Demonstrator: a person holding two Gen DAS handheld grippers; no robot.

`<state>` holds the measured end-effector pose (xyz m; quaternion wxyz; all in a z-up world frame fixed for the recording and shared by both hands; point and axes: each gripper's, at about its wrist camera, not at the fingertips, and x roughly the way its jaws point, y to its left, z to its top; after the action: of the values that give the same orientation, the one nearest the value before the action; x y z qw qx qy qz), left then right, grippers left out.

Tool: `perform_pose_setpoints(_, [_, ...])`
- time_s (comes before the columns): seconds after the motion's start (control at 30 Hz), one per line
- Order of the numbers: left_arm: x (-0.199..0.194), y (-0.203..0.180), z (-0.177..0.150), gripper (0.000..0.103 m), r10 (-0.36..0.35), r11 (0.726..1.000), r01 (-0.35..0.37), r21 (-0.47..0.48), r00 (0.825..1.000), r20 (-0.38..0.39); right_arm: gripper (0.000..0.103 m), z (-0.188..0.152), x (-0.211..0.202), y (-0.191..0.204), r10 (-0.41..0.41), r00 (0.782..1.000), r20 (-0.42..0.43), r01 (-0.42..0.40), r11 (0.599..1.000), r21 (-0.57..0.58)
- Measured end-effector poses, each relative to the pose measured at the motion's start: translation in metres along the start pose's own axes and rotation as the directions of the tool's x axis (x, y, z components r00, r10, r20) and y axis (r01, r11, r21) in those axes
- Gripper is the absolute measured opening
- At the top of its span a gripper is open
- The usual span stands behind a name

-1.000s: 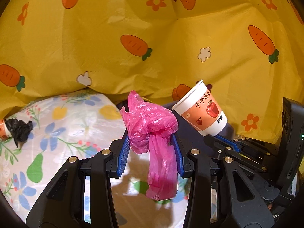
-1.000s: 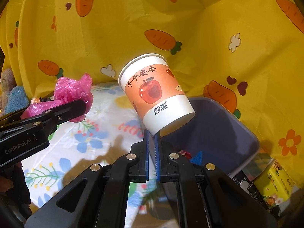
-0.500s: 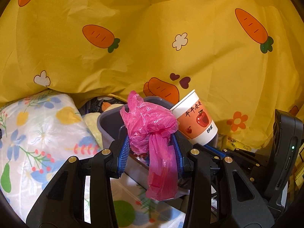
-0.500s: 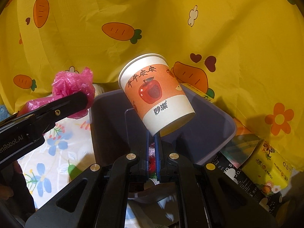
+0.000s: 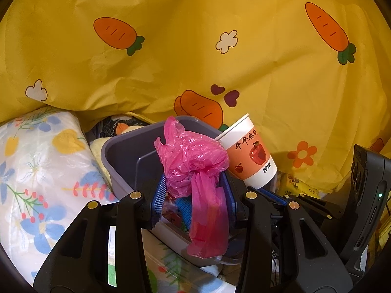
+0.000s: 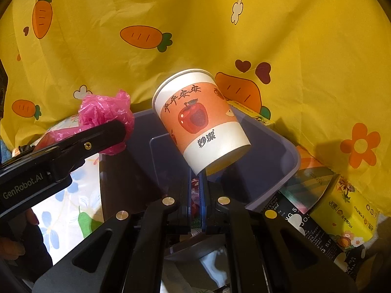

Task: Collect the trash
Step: 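Open both tools to drop the pink bag and orange cup into the bin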

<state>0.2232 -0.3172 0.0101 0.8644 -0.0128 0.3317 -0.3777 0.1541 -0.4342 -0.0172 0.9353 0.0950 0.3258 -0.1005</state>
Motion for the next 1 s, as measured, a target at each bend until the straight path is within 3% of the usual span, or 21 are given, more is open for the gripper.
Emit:
perform_pose_setpoints(0.23, [0.002, 0.002, -0.001, 0.046, -0.027, 1.0, 0.027, -0.016, 1.0, -0.002, 0.007, -0.001, 0.002, -0.003, 0.006, 1.0, -0.007, -0.006, 1.0, 0.012])
perform_pose_setpoints(0.37, [-0.005, 0.007, 0.0, 0.072, 0.0, 0.999, 0.002, -0.037, 0.999, 0.032, 0.009, -0.001, 0.003, -0.005, 0.005, 1.0, -0.004, -0.005, 1.0, 0.019])
perform_pose_setpoints(0.47, [-0.013, 0.013, 0.001, 0.086, 0.015, 0.998, -0.011, -0.068, 0.998, 0.062, 0.044, -0.002, 0.001, -0.007, -0.003, 1.0, 0.014, 0.003, 0.999, 0.033])
perform_pose_setpoints(1.0, [-0.042, 0.035, -0.011, 0.089, 0.117, 0.99, -0.11, -0.094, 0.99, 0.076, 0.074, -0.004, -0.013, 0.001, -0.072, 0.995, 0.072, 0.071, 0.997, 0.014])
